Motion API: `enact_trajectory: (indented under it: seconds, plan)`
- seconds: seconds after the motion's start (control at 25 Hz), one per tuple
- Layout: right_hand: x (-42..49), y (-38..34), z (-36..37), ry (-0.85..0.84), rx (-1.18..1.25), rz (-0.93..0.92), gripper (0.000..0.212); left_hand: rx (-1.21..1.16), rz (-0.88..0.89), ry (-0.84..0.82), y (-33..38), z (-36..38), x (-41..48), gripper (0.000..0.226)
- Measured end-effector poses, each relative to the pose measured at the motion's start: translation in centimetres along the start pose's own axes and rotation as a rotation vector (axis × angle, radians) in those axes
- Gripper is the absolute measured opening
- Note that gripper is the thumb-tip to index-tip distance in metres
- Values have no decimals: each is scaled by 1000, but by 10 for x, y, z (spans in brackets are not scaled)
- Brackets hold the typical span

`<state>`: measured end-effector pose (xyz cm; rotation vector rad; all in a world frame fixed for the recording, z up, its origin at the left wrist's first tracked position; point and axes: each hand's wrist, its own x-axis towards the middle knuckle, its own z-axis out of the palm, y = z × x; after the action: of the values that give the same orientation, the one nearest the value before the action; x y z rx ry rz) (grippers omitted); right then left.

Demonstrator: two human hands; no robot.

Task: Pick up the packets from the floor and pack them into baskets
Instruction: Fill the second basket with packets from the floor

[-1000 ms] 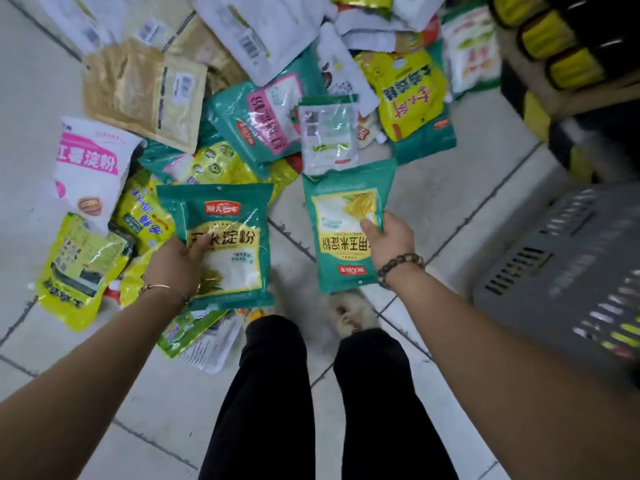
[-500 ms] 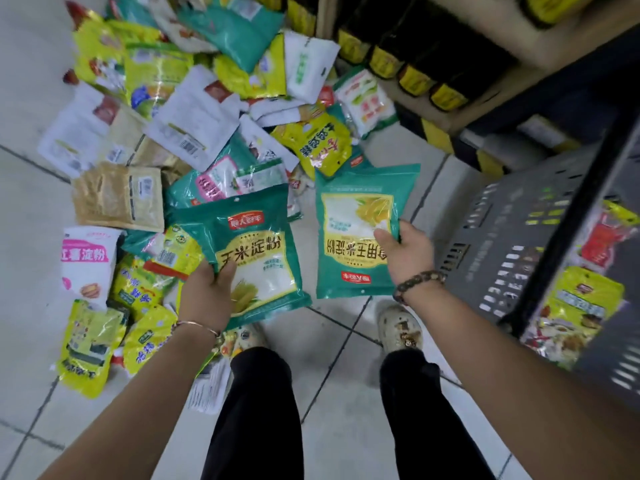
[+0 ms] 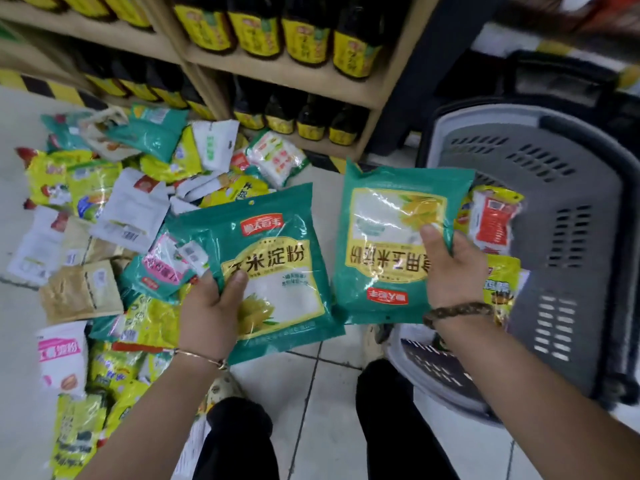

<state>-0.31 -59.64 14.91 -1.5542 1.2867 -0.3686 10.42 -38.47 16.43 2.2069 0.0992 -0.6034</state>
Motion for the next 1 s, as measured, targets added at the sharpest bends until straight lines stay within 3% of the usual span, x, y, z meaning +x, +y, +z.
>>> enact_trajectory:
  seconds: [0.24,0.4,0.56,0.72,1.0]
  plan:
    - [53,30,-88,216,32,62,29,43,151,-116,59,75,-14,47]
    - [93,61,-130,323,-42,38,52,95,260,-192,93,135,-25,49]
    - [127,86,-155,359,-142,74,36,294,300,-296,108,191,-25,40]
    - [163,108,-158,324,-346,130,39,478,316,-313,114,231,-20,21]
    - [222,142,-145,227,-454,212,31,722,333,-327,110,287,-2,22]
